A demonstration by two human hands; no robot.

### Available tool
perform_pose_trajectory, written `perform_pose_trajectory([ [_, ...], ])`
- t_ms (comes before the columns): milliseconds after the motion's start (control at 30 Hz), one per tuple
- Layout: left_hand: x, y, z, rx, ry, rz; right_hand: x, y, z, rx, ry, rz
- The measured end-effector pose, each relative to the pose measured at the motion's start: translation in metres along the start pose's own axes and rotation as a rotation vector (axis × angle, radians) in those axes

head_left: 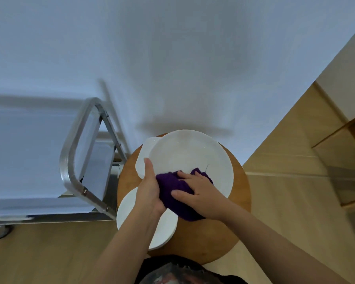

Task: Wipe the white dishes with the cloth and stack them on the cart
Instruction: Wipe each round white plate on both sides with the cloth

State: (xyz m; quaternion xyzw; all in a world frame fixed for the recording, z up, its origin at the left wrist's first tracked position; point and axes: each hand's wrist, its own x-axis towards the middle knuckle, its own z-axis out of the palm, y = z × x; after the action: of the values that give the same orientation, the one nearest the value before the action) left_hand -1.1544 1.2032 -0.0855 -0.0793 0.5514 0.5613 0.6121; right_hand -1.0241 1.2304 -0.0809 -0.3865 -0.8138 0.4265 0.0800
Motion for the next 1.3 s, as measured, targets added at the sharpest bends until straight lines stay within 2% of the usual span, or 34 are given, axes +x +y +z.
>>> perform_pose_trajectory([
  [133, 0.009, 0.013, -0.005, 0.102, -0.082, 0.041, -0.014, 0.014, -0.020, -0.098, -0.097, -0.009],
  [300, 0.009, 0.020, -0.005, 0.206, -0.123, 0.075, -0.017, 0.030, -0.043, -0.481, -0.105, -0.066],
  [367, 0.010, 0.022, -0.007, 0.211, -0.142, 0.074, -0.013, 0.036, -0.052, -0.720, 0.005, -0.087],
  [467, 0.013, 0.021, -0.012, 0.209, -0.117, 0.064, 0.000, 0.031, -0.067, -0.984, 0.177, 0.045],
  [533, 0.013, 0.020, -0.015, 0.221, -0.088, 0.078, 0.005, 0.018, -0.069, -0.917, 0.398, 0.023],
  [600, 0.014, 0.022, -0.016, 0.261, -0.065, 0.077, 0.007, -0.004, -0.061, -0.717, 0.682, -0.105],
  [633, 0.015, 0.025, -0.015, 0.270, -0.076, 0.065, 0.006, -0.018, -0.055, -0.667, 0.678, -0.102],
  [667, 0.016, 0.027, -0.013, 0.266, -0.109, 0.049, 0.006, -0.029, -0.046, -0.667, 0.552, -0.036],
  [733, 0.015, 0.033, -0.011, 0.260, -0.155, 0.018, 0.006, -0.039, -0.028, -0.680, 0.165, 0.074],
  [767, 0.015, 0.035, -0.011, 0.274, -0.147, 0.005, 0.004, -0.042, -0.023, -0.661, 0.046, 0.054],
  [800, 0.016, 0.038, -0.012, 0.291, -0.133, -0.005, 0.002, -0.044, -0.025, -0.629, 0.032, -0.022],
  [900, 0.015, 0.043, -0.018, 0.303, -0.128, -0.022, -0.001, -0.043, -0.041, -0.512, 0.322, -0.343],
  [933, 0.013, 0.045, -0.019, 0.286, -0.148, -0.035, 0.000, -0.039, -0.044, -0.527, 0.352, -0.440],
  [967, 0.011, 0.046, -0.019, 0.272, -0.170, -0.050, 0.003, -0.032, -0.045, -0.570, 0.276, -0.491],
  [1033, 0.008, 0.046, -0.018, 0.277, -0.204, -0.069, 0.008, -0.019, -0.037, -0.675, -0.012, -0.477],
  [1067, 0.006, 0.045, -0.017, 0.294, -0.212, -0.073, 0.012, -0.014, -0.032, -0.728, -0.081, -0.451],
  [1167, 0.003, 0.041, -0.012, 0.305, -0.200, -0.072, 0.021, -0.009, -0.020, -0.818, -0.011, -0.406],
  [1300, -0.002, 0.040, -0.005, 0.356, -0.082, 0.098, 0.025, -0.013, -0.008, -0.814, 0.157, -0.321],
])
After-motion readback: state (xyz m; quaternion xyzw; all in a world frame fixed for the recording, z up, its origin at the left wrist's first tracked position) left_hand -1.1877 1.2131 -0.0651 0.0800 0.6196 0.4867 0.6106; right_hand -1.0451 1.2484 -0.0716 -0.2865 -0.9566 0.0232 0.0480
